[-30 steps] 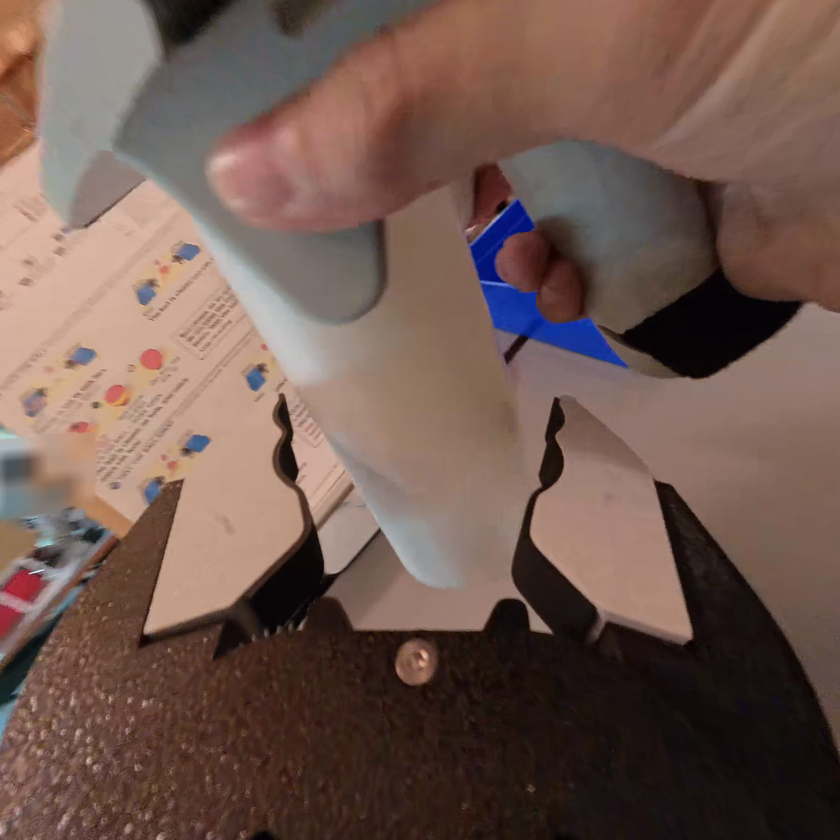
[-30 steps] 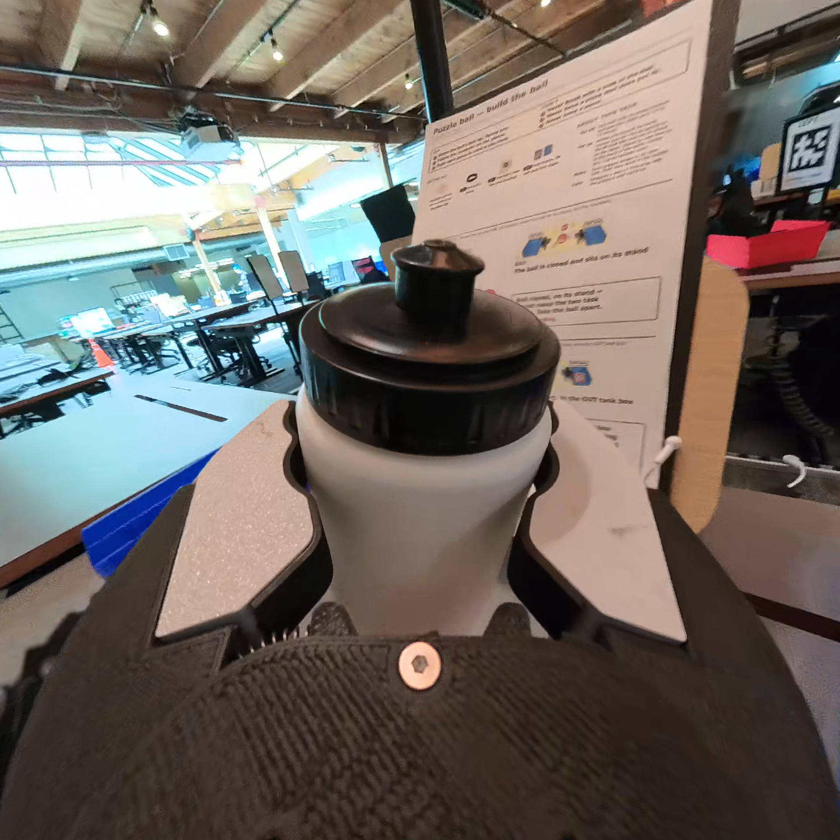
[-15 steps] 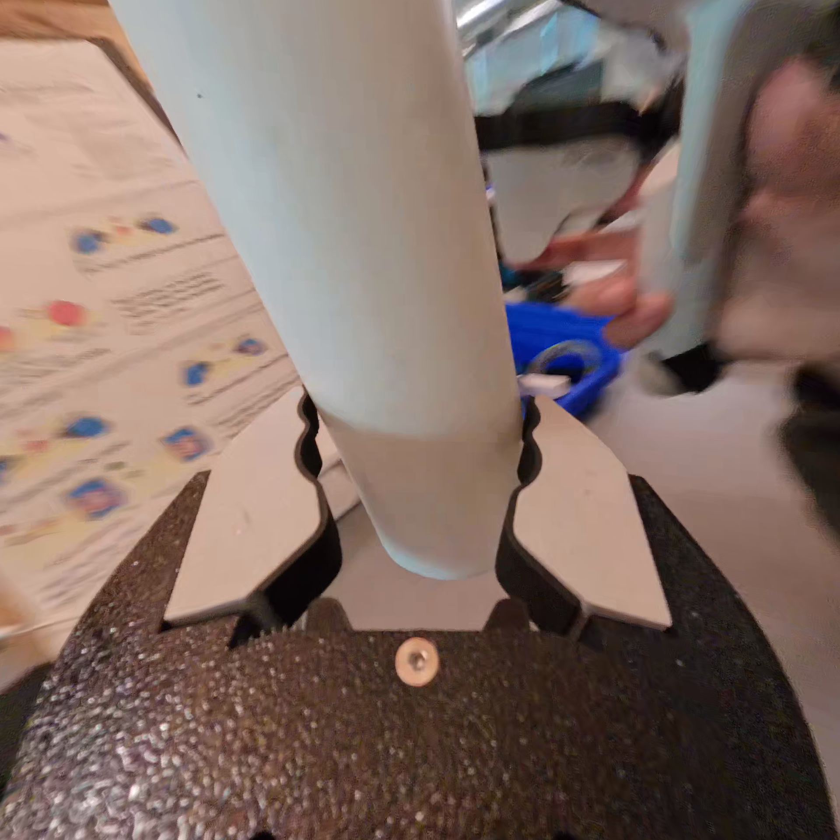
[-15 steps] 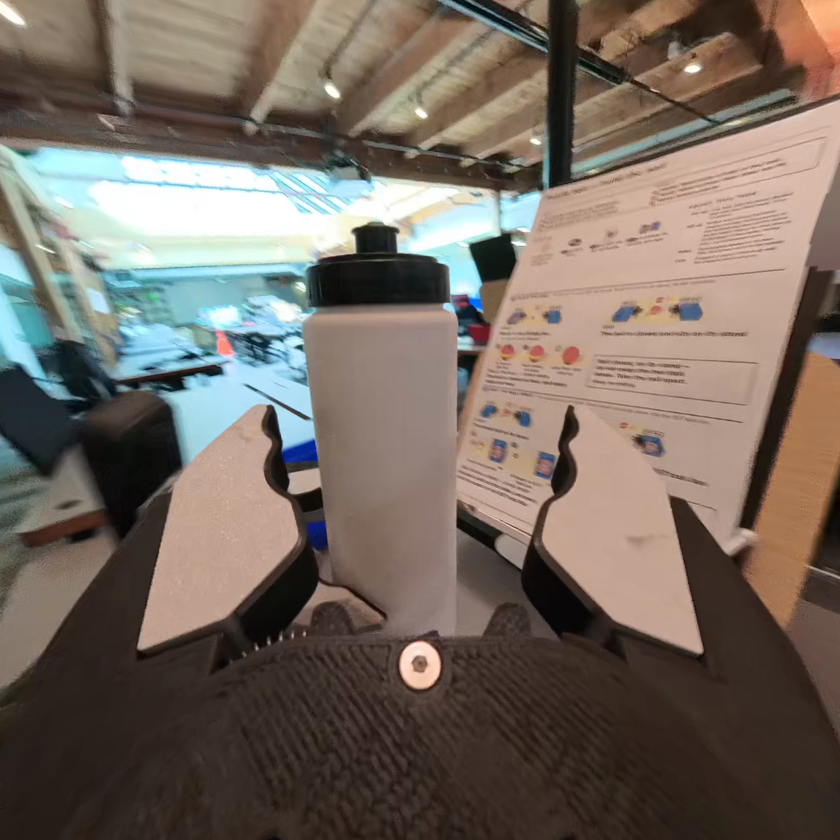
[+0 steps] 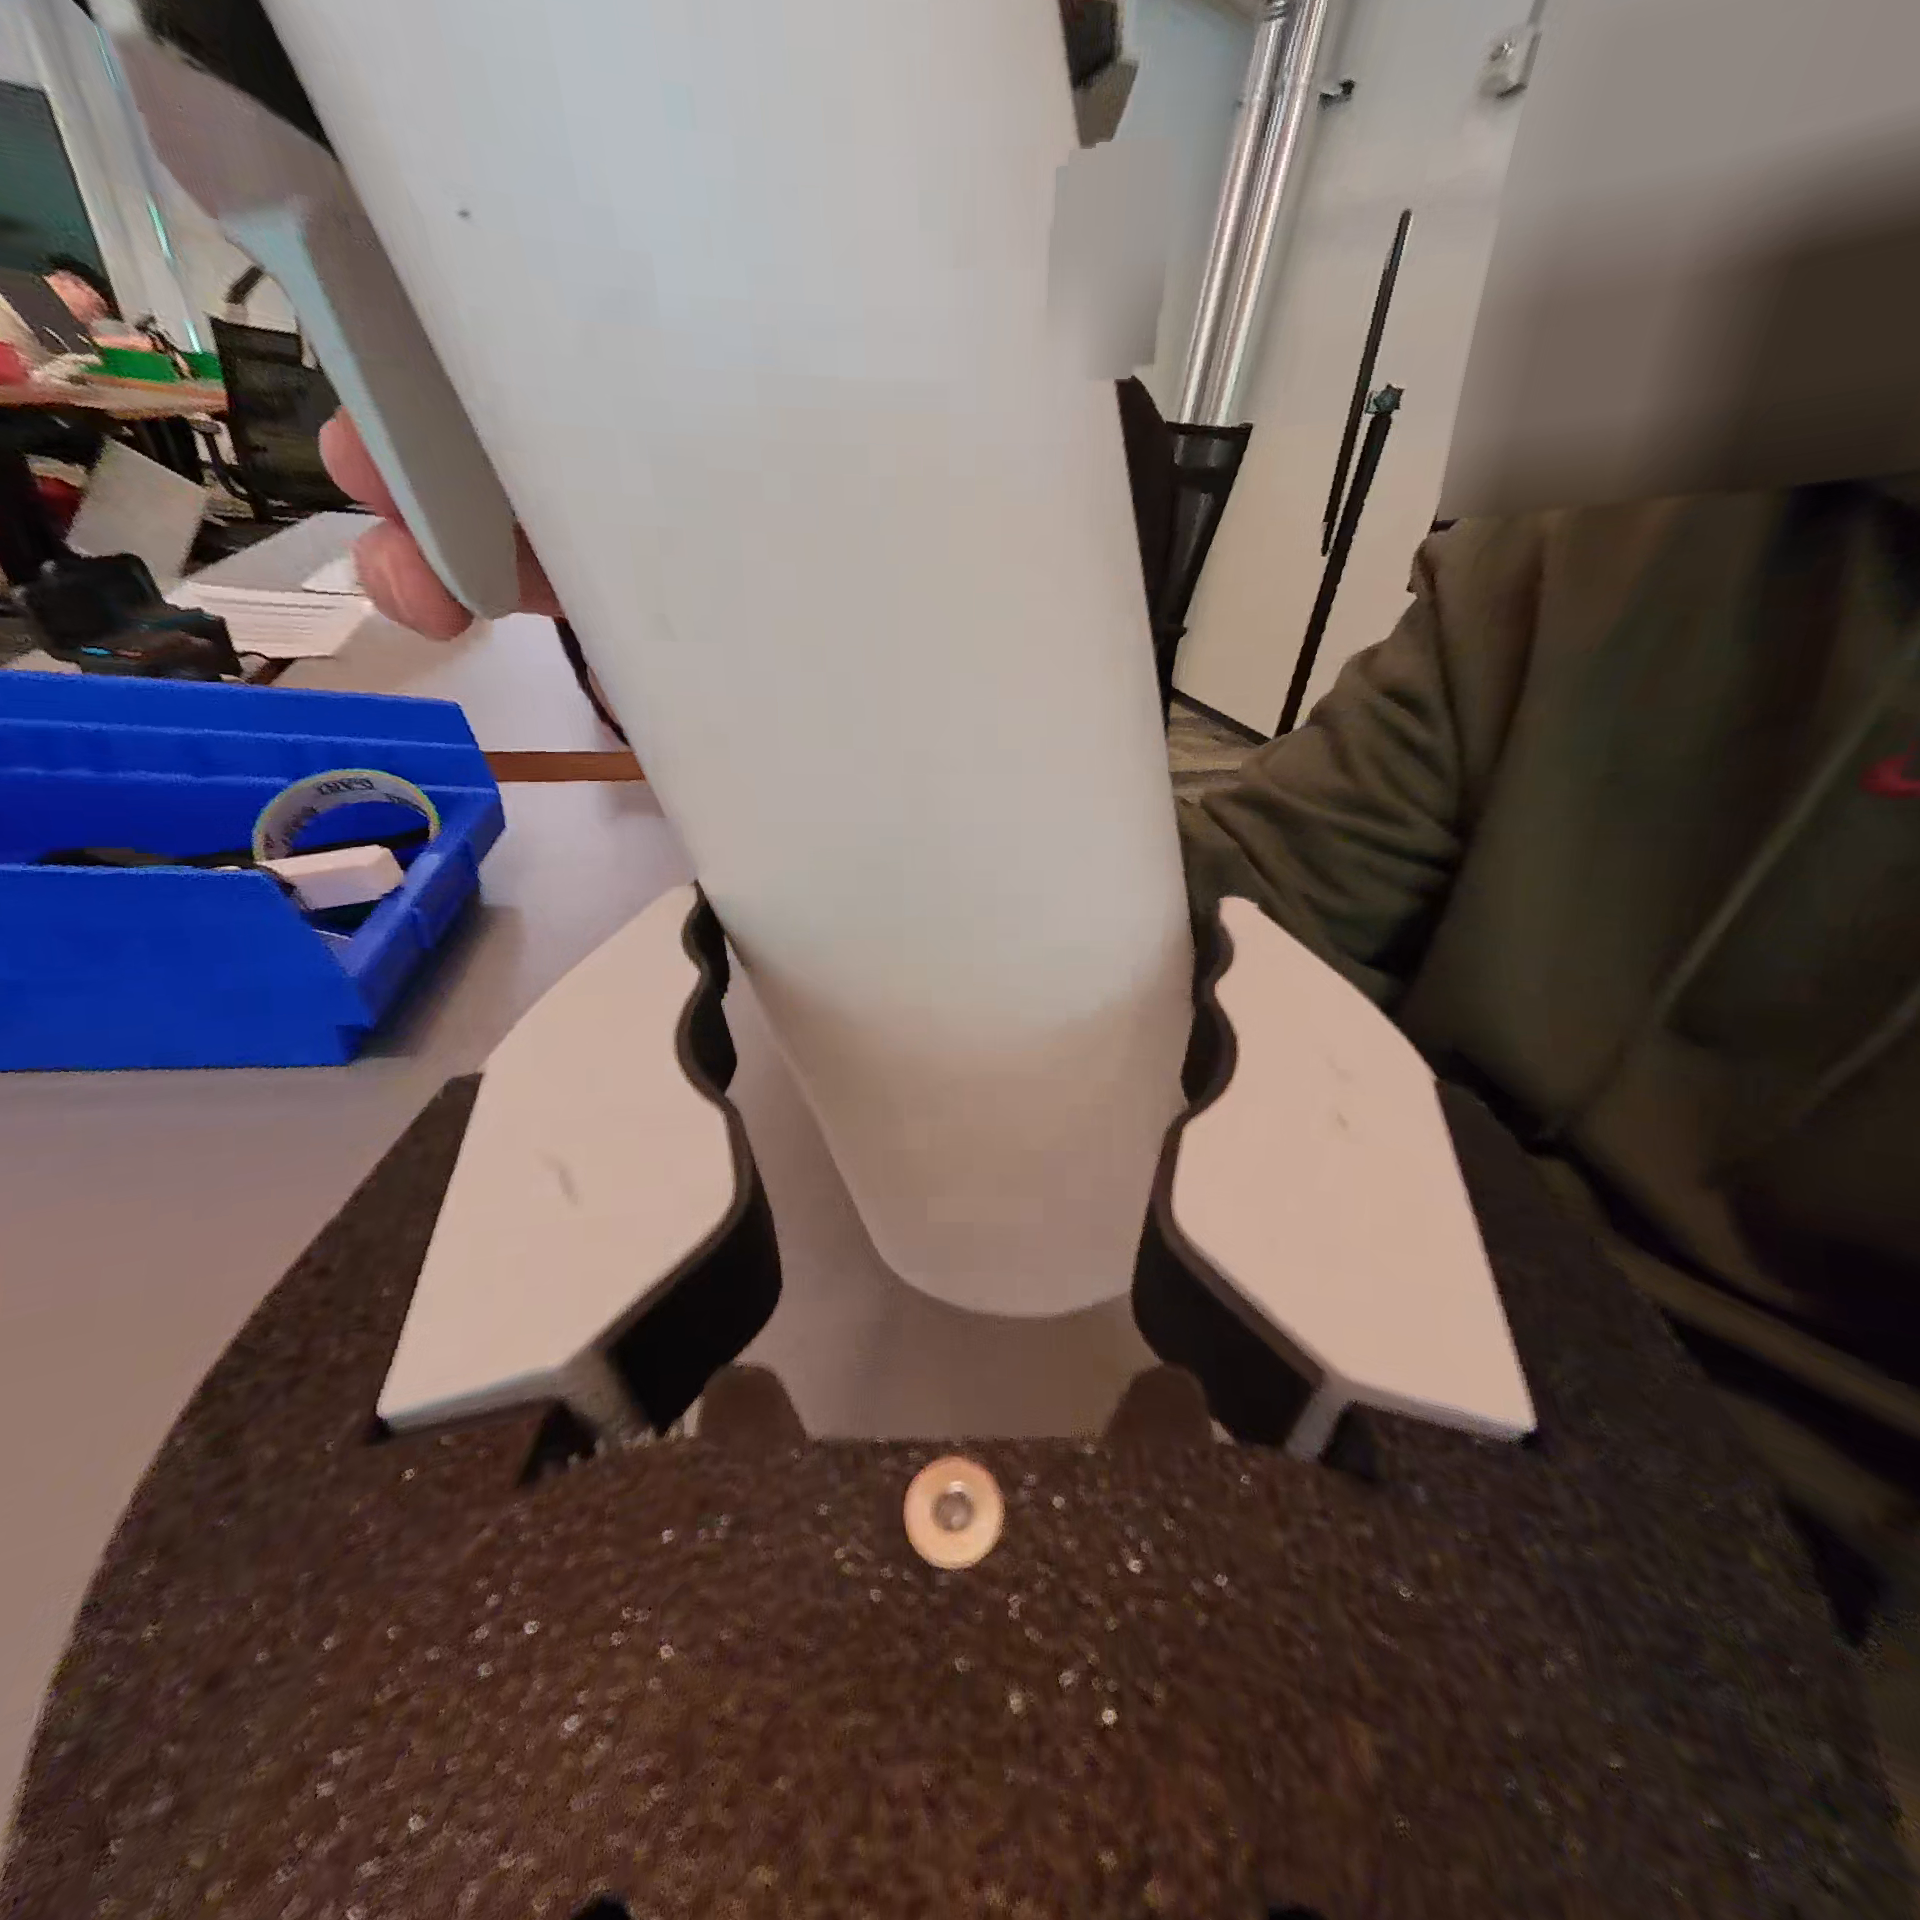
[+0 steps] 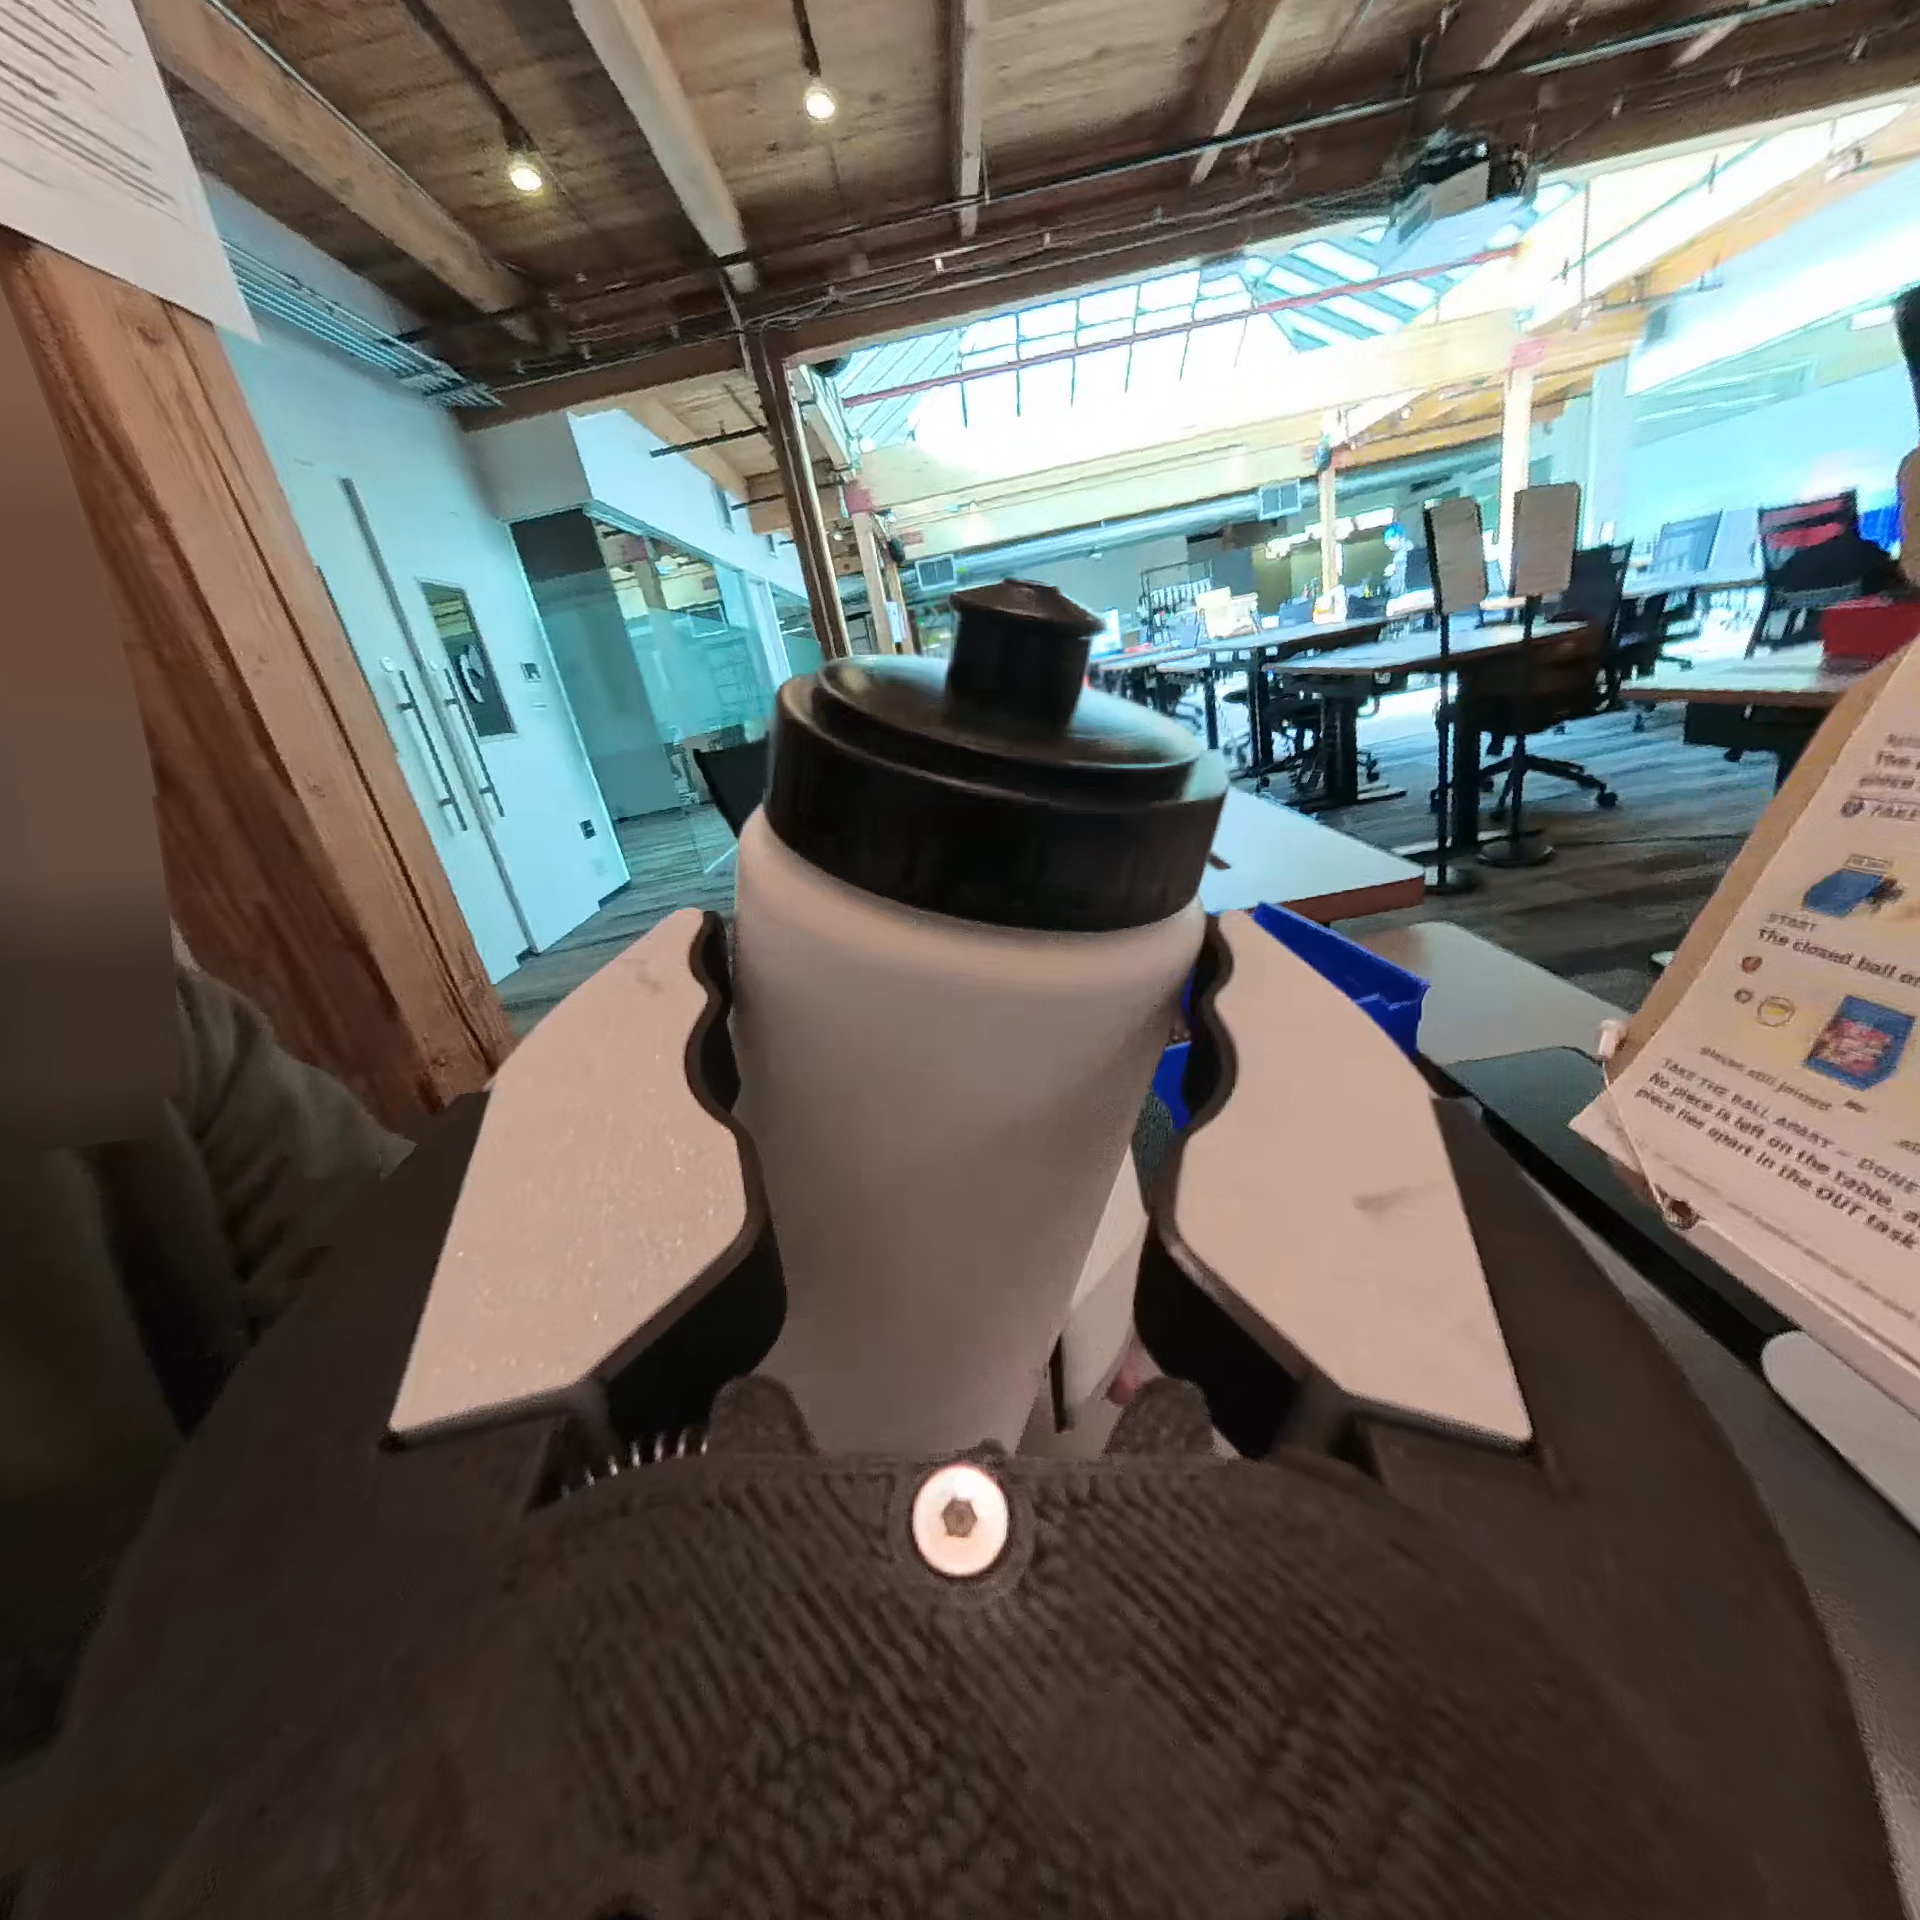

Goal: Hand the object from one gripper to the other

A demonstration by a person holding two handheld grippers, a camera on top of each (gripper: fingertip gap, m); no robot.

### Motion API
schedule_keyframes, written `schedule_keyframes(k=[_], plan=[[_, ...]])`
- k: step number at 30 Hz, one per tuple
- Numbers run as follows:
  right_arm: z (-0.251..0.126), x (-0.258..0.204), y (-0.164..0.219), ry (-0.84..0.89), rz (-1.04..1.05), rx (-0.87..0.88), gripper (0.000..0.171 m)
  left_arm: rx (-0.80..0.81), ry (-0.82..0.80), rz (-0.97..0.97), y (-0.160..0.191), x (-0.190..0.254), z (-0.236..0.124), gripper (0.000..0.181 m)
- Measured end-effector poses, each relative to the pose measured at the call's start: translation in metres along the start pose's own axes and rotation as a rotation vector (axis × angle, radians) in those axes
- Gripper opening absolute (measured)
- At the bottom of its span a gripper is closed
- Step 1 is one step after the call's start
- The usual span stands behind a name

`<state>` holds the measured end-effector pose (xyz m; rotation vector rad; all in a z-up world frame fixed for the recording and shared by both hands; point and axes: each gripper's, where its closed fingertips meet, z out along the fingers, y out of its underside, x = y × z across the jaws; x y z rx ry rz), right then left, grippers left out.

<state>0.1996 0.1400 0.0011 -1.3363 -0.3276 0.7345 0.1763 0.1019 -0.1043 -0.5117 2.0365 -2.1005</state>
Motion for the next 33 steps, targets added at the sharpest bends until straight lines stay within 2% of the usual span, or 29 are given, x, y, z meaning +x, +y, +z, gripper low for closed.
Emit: schedule_keyframes(k=[4,7,8,10,12,14,16,18,20,22,24,26,27,28,30,33], plan=[[0.005,0.008,-0.003,0.006,0.021,0.017,0.084,-0.037,-0.101,0.004,0.000,-0.013,0.001,0.083],[-0.010,0.040,-0.013,0.250,-0.070,0.045,0.083,-0.022,-0.376,0.127,-0.008,-0.045,-0.007,0.077],[-0.018,0.053,-0.014,0.347,-0.098,0.033,0.083,-0.033,-0.454,0.182,-0.011,-0.052,-0.010,0.088],[-0.033,0.069,-0.012,0.473,-0.133,-0.011,0.083,-0.133,-0.605,0.278,-0.012,-0.064,-0.014,0.092],[-0.043,0.078,-0.011,0.545,-0.108,-0.022,0.083,-0.273,-0.751,0.406,-0.011,-0.074,-0.018,0.105],[-0.054,0.088,-0.018,0.601,-0.046,0.051,0.084,-0.388,-0.866,0.525,-0.008,-0.083,-0.021,0.110],[-0.068,0.098,-0.025,0.655,-0.025,0.136,0.083,-0.411,-0.880,0.524,-0.003,-0.088,-0.011,0.115],[-0.080,0.103,-0.032,0.692,-0.008,0.213,0.083,-0.378,-0.837,0.408,0.004,-0.091,0.005,0.115],[-0.090,0.102,-0.044,0.695,0.017,0.322,0.083,-0.346,-0.802,0.290,0.009,-0.092,0.019,0.108],[-0.098,0.101,-0.052,0.708,0.017,0.387,0.083,-0.359,-0.804,0.272,0.013,-0.095,0.029,0.107],[-0.102,0.100,-0.054,0.720,0.014,0.397,0.083,-0.352,-0.957,0.306,0.005,-0.108,0.025,0.104],[-0.102,0.099,-0.055,0.735,0.001,0.402,0.083,-0.337,-1.055,0.322,0.001,-0.114,0.024,0.111],[-0.101,0.099,-0.055,0.747,-0.013,0.391,0.083,-0.343,-1.087,0.339,0.001,-0.116,0.024,0.093],[-0.099,0.097,-0.055,0.750,-0.032,0.380,0.083,-0.353,-1.124,0.347,0.002,-0.119,0.021,0.090],[-0.097,0.097,-0.054,0.775,-0.065,0.337,0.083,-0.362,-1.124,0.316,0.003,-0.121,0.019,0.088],[-0.093,0.091,-0.054,0.725,-0.066,0.299,0.087,-0.404,-1.167,0.420,-0.003,-0.121,0.004,0.086]])
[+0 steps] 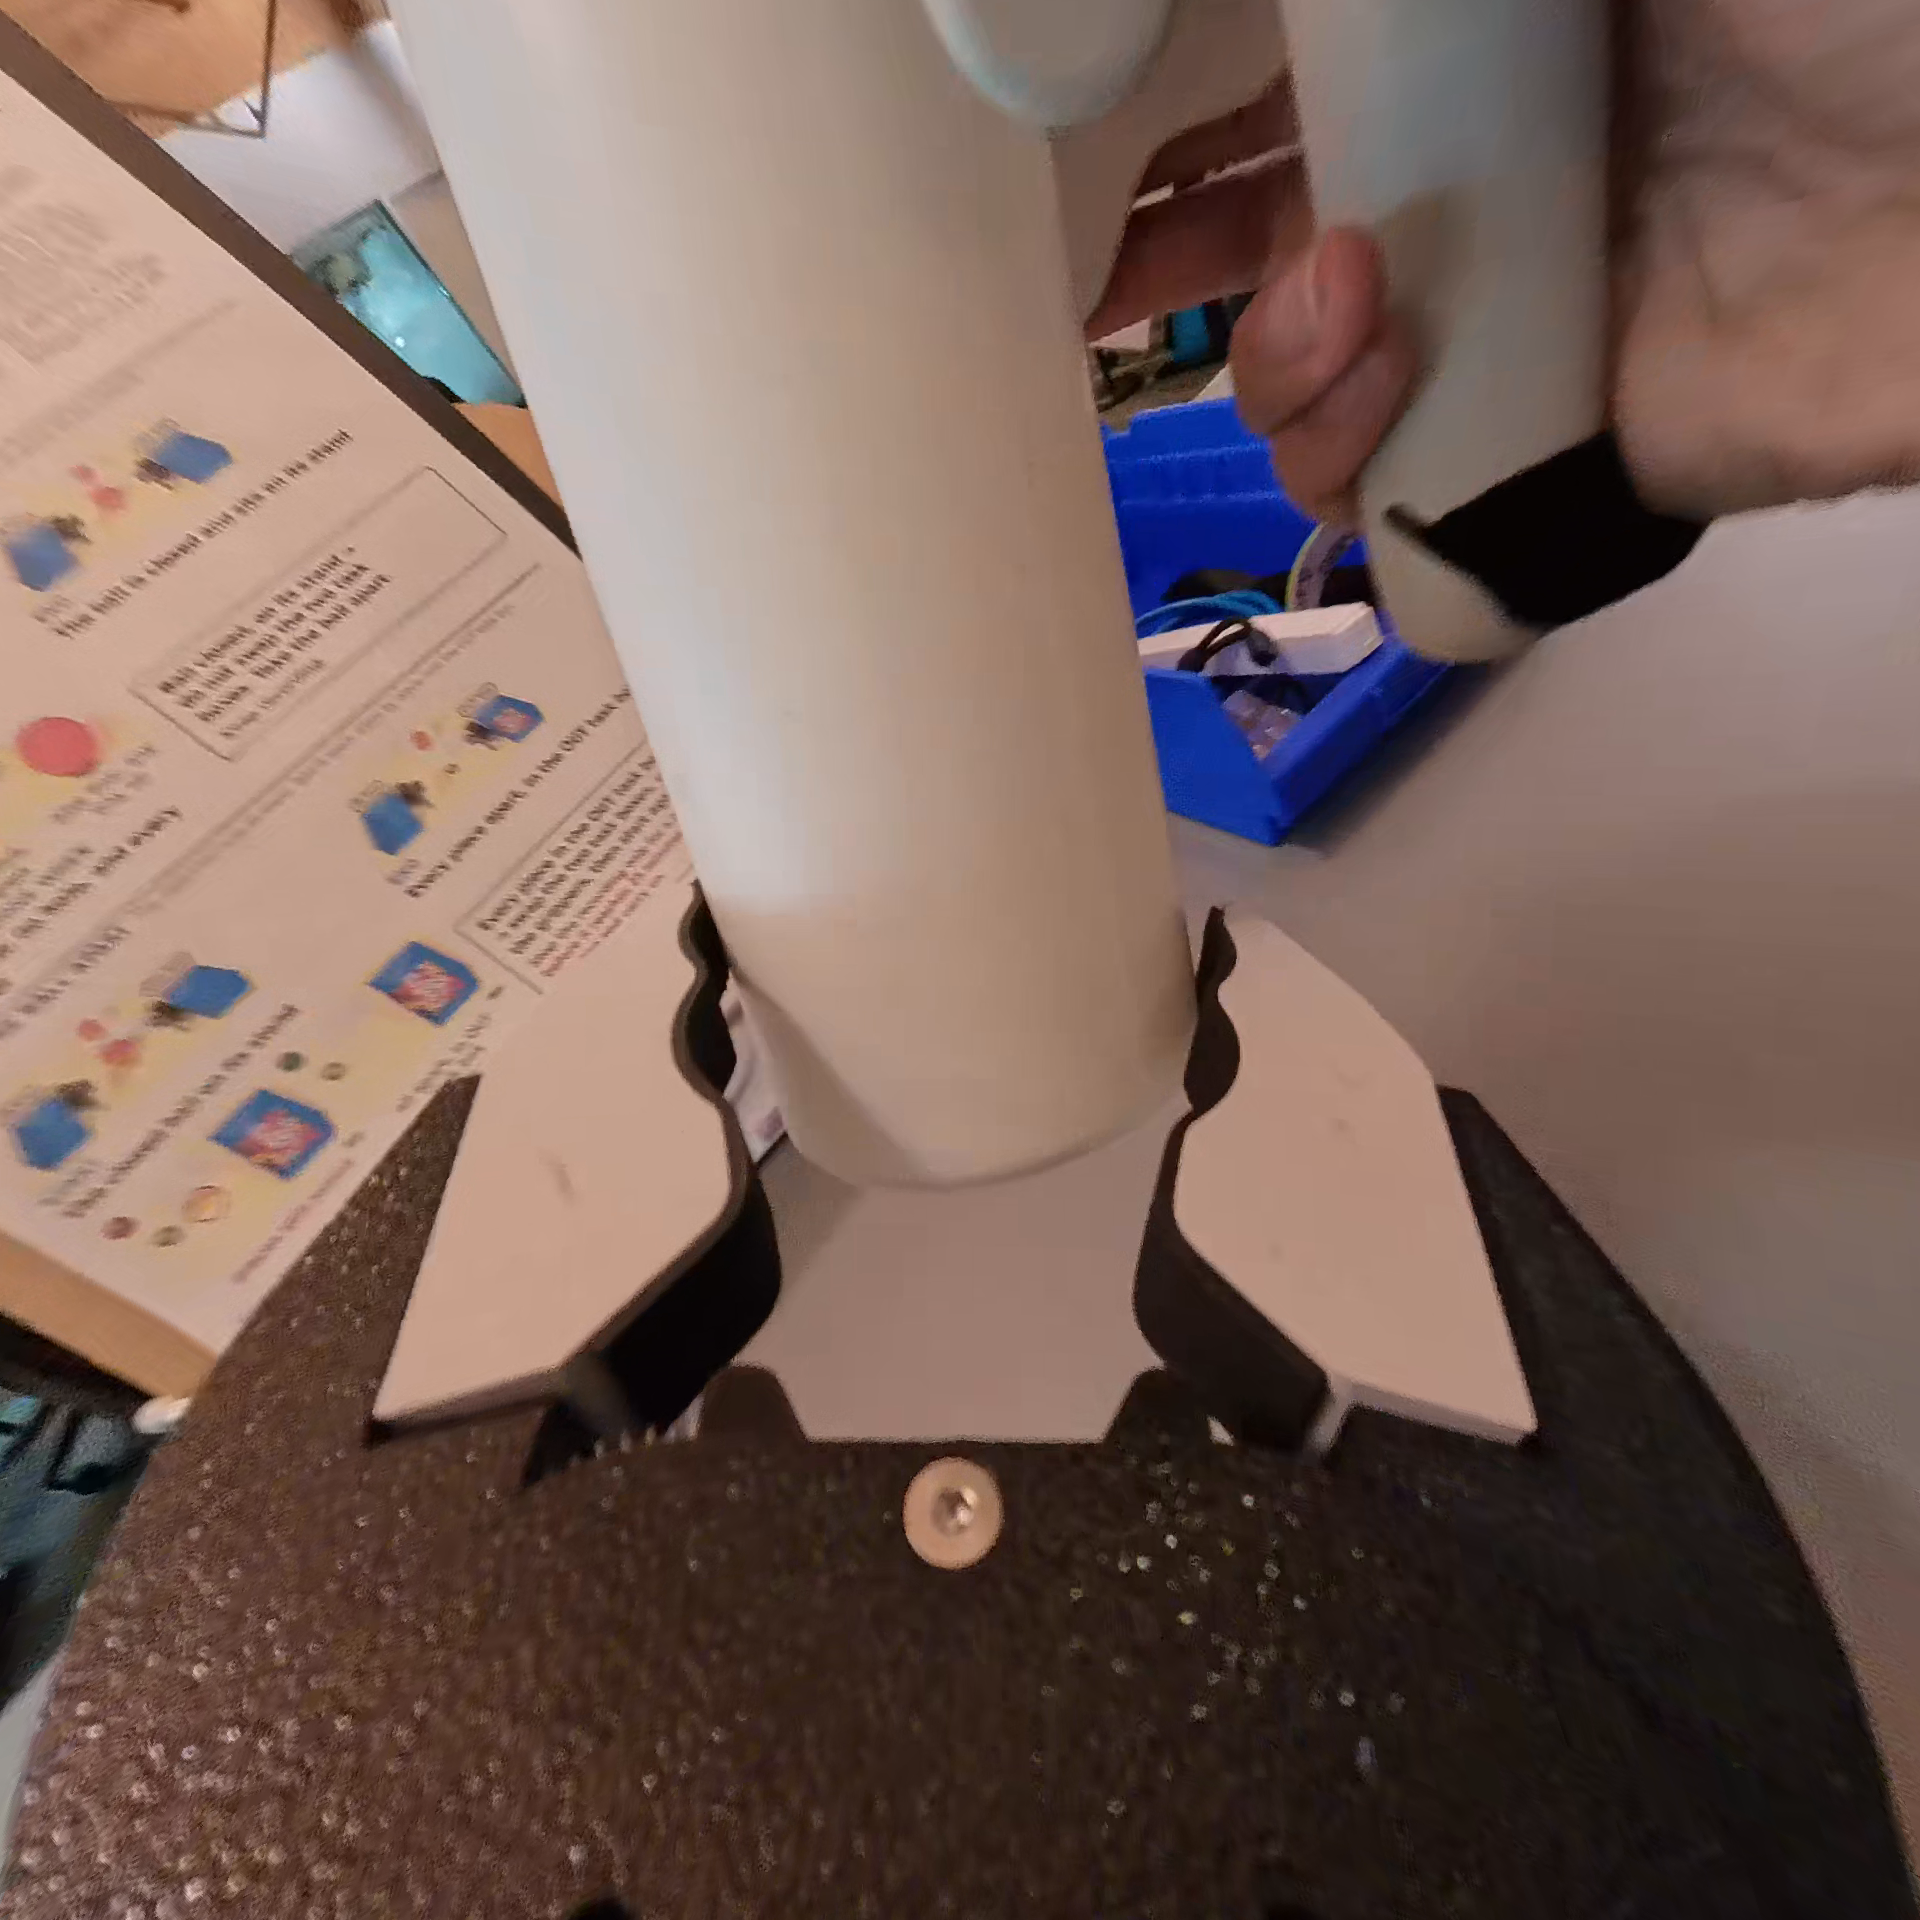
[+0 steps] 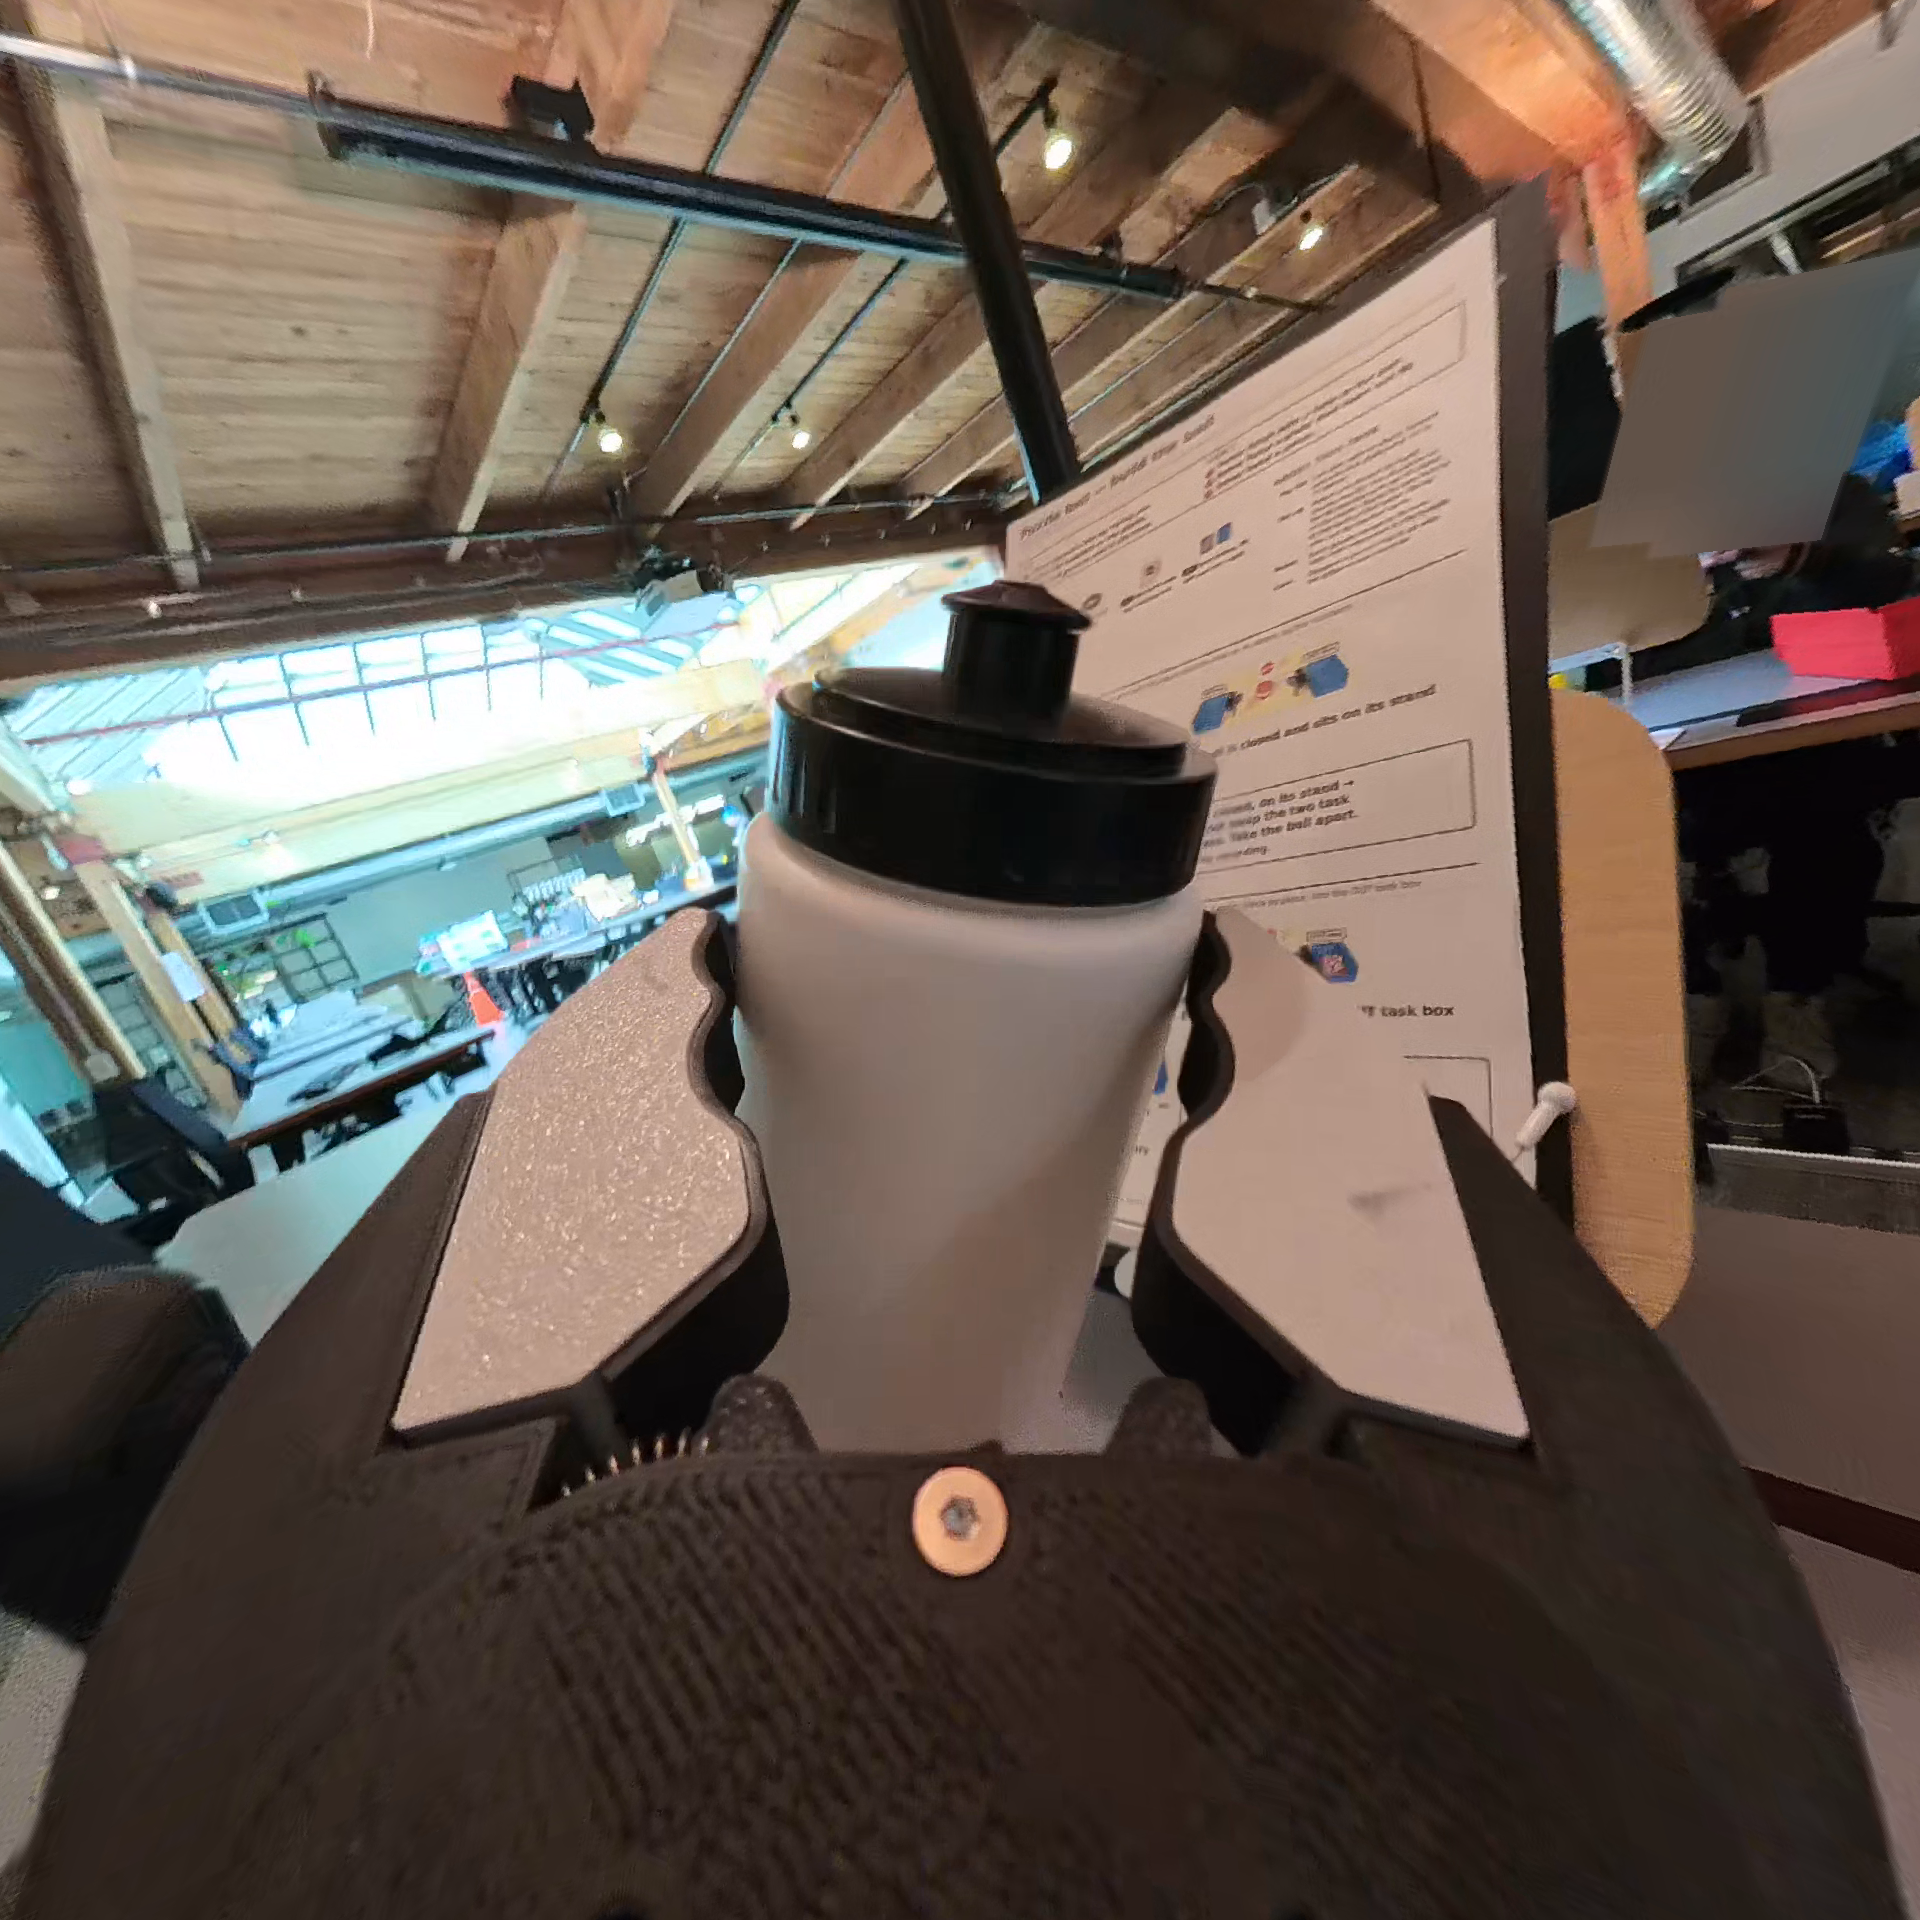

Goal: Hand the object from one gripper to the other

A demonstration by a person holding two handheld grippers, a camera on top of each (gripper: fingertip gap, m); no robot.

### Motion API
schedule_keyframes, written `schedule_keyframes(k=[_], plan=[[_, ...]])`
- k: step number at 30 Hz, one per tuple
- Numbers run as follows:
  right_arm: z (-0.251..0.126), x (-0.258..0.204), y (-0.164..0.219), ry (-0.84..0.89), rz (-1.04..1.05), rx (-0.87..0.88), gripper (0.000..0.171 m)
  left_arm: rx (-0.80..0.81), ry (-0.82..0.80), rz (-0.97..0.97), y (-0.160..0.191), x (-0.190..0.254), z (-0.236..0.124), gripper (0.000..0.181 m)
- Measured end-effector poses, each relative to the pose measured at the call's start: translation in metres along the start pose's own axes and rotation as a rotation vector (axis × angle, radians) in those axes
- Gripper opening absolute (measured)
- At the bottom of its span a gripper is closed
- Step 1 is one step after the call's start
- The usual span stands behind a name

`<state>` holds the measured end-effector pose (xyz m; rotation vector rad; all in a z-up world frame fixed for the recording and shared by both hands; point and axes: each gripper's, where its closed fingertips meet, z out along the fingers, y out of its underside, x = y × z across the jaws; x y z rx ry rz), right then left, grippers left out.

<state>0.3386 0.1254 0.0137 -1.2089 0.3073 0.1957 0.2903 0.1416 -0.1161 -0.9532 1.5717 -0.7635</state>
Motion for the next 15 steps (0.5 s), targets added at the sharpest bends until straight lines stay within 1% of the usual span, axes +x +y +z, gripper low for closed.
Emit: schedule_keyframes(k=[2,4,5,6,9,10,13,15], plan=[[-0.002,-0.008,0.003,-0.052,-0.069,-0.051,0.093,0.042,-0.015,-0.006,-0.005,-0.008,-0.005,0.086],[-0.005,-0.011,0.007,-0.089,-0.141,-0.091,0.099,0.119,0.036,-0.082,-0.016,-0.013,-0.013,0.085],[-0.006,-0.009,0.008,-0.090,-0.124,-0.103,0.115,0.161,0.102,-0.133,-0.023,-0.012,-0.019,0.085],[-0.006,-0.010,0.010,-0.125,-0.076,-0.111,0.123,0.196,0.186,-0.190,-0.027,-0.010,-0.026,0.085],[-0.011,-0.044,0.020,-0.427,0.168,-0.160,0.114,0.317,0.402,-0.319,-0.039,-0.008,-0.049,0.084],[-0.011,-0.052,0.024,-0.492,0.226,-0.176,0.111,0.349,0.447,-0.343,-0.041,-0.009,-0.055,0.083],[-0.005,-0.065,0.031,-0.579,0.289,-0.165,0.106,0.378,0.528,-0.351,-0.041,-0.008,-0.066,0.083],[0.000,-0.070,0.032,-0.606,0.301,-0.133,0.095,0.363,0.521,-0.319,-0.039,-0.007,-0.067,0.083]])
